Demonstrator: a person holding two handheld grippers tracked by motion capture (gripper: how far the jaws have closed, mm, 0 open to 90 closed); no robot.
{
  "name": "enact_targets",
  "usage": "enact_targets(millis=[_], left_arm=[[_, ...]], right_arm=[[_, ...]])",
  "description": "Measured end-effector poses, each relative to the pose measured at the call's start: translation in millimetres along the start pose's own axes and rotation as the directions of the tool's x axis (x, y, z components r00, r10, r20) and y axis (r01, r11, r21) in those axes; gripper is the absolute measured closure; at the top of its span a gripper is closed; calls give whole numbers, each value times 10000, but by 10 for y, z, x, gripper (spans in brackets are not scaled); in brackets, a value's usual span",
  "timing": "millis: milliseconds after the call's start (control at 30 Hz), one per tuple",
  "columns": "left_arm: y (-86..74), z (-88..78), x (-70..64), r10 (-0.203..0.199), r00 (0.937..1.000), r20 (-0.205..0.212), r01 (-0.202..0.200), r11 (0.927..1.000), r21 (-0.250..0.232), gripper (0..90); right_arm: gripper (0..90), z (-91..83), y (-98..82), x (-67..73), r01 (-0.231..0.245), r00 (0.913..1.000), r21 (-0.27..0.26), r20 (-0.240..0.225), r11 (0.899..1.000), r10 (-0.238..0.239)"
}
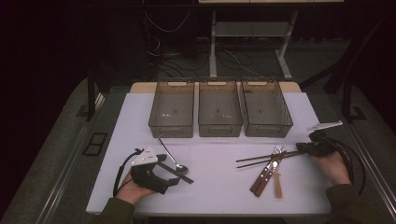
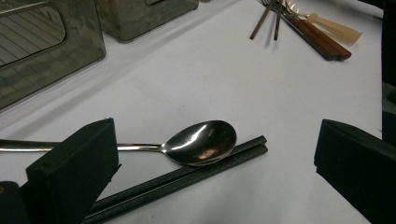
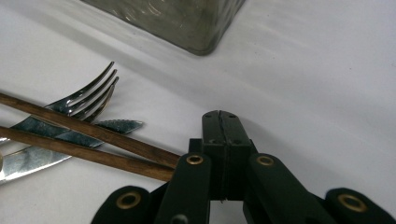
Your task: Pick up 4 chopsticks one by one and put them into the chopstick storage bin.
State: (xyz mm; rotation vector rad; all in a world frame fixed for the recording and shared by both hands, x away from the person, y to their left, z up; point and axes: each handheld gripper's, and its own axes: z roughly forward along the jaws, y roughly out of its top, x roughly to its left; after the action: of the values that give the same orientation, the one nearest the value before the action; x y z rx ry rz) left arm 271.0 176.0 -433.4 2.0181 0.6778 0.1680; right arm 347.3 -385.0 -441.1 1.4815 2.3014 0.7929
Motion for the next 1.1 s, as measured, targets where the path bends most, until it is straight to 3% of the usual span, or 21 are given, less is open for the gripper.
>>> enact_targets(millis=[667, 1100], left_arm=[[-2, 4, -6, 15, 10000, 35, -15, 10000, 6, 0], [0, 6, -7, 42, 10000, 26, -42, 10000, 4, 0]], right_arm=[[900, -60, -61, 19, 190, 9997, 190, -137, 9996, -187], [899, -115, -66, 62, 529, 9985, 11, 169, 9986, -529]])
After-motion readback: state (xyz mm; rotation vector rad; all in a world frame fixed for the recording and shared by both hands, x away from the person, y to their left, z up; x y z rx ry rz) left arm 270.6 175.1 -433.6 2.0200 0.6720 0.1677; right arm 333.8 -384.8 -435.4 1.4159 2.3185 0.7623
